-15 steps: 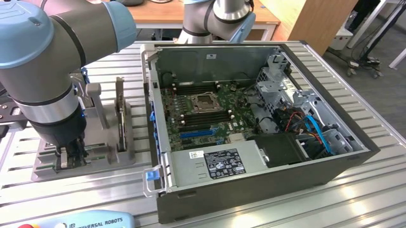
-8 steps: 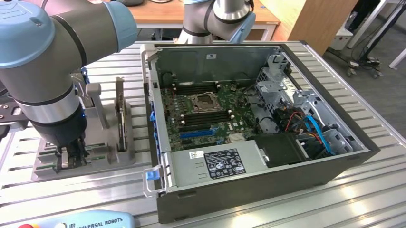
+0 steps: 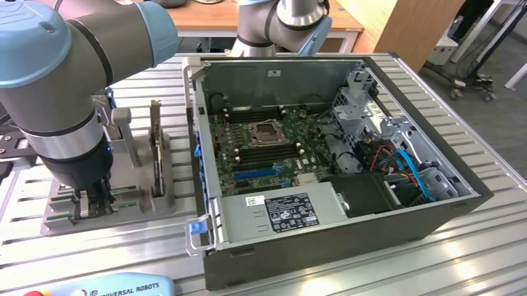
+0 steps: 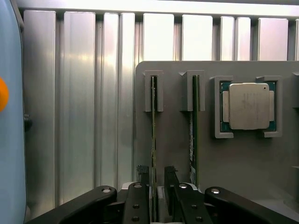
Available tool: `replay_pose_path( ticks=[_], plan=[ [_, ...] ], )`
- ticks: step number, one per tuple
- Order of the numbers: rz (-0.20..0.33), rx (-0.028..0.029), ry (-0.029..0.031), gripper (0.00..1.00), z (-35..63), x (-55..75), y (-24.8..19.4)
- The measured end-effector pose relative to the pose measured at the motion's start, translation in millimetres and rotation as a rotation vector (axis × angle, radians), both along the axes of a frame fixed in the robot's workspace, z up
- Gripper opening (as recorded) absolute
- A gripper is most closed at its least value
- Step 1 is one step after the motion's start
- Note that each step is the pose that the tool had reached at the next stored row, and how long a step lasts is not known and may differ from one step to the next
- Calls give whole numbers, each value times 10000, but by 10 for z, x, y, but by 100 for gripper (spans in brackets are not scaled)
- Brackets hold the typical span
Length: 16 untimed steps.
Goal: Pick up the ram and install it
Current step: 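Pick up the ram and move it above insertion slot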
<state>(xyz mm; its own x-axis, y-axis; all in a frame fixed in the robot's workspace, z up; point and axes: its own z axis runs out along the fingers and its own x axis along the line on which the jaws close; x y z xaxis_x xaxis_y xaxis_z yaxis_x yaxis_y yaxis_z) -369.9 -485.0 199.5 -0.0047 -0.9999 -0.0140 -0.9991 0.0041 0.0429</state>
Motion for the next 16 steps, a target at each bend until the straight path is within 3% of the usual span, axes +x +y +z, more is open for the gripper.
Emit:
replay_pose_path(
  ticks=[9, 11, 12, 16],
  plan=[
    [0, 0, 0, 27, 0, 0, 0],
    [0, 0, 0, 26, 0, 0, 0],
    [0, 0, 0, 19, 0, 0, 0],
    [0, 0, 0, 19, 0, 0, 0]
  ],
)
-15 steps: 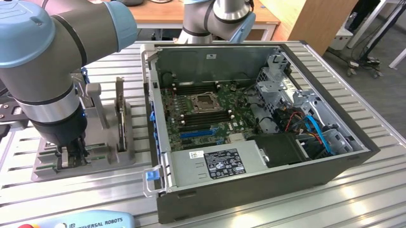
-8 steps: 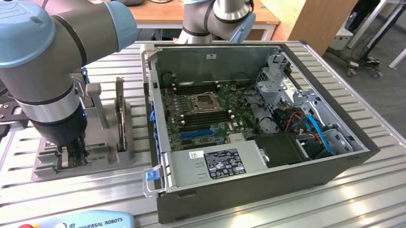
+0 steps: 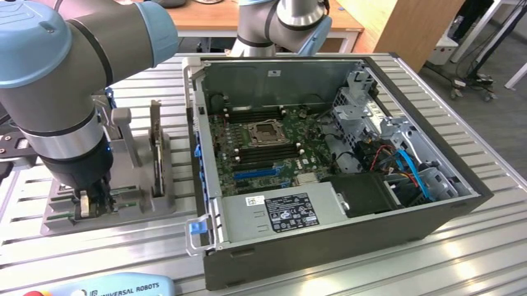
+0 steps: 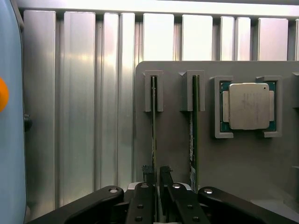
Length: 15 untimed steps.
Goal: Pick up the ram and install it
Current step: 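Pick up the ram and move it above insertion slot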
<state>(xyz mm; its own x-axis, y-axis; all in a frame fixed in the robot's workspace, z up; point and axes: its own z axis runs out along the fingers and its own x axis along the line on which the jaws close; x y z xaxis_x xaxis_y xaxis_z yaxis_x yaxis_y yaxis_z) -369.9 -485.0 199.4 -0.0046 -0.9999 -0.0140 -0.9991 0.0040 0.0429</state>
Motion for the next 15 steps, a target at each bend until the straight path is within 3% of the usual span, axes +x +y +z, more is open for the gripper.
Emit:
replay_pose_path(
  ticks=[15],
  plan=[
    [125, 0, 0, 19, 0, 0, 0]
  ],
)
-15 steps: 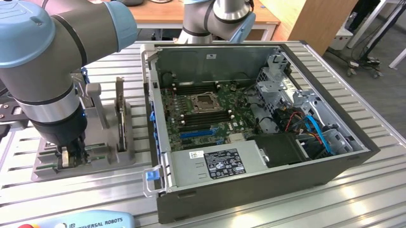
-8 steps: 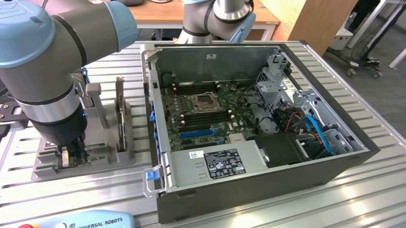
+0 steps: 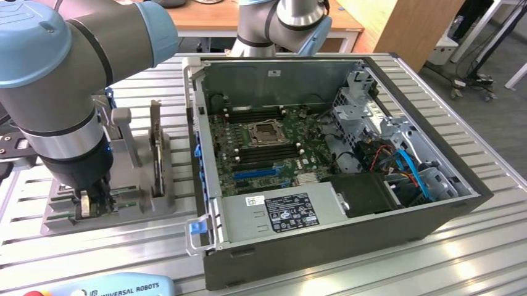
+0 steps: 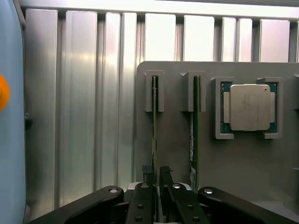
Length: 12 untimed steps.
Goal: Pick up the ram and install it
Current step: 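Pick up the ram and move it above insertion slot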
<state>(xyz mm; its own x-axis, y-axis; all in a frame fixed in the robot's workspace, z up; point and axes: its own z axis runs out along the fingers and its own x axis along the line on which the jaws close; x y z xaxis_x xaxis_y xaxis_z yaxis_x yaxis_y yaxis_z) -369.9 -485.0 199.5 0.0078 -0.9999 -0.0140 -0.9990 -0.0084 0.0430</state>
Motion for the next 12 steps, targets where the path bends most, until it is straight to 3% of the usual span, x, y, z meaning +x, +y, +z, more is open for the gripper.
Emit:
replay_pose_path(
  ticks=[12],
  plan=[
    [153, 0, 0, 19, 0, 0, 0]
  ],
)
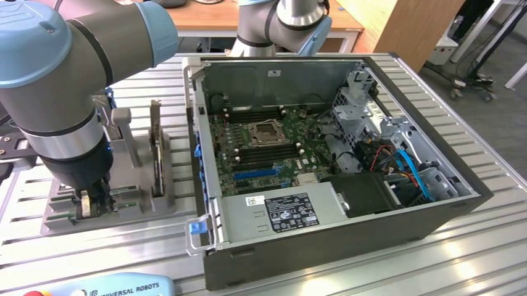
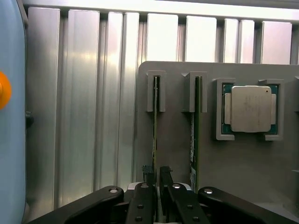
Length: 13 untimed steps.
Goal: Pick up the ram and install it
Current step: 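Pick up the ram and move it above insertion slot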
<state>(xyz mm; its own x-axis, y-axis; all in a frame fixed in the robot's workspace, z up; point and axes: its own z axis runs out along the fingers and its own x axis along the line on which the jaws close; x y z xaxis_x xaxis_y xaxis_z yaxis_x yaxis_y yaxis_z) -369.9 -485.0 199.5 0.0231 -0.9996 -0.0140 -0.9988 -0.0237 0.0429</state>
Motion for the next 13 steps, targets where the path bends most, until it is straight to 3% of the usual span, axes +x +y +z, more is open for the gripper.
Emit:
replay_pose_path(
  ticks=[13],
  plan=[
    [135, 0, 0, 19, 0, 0, 0]
  ],
)
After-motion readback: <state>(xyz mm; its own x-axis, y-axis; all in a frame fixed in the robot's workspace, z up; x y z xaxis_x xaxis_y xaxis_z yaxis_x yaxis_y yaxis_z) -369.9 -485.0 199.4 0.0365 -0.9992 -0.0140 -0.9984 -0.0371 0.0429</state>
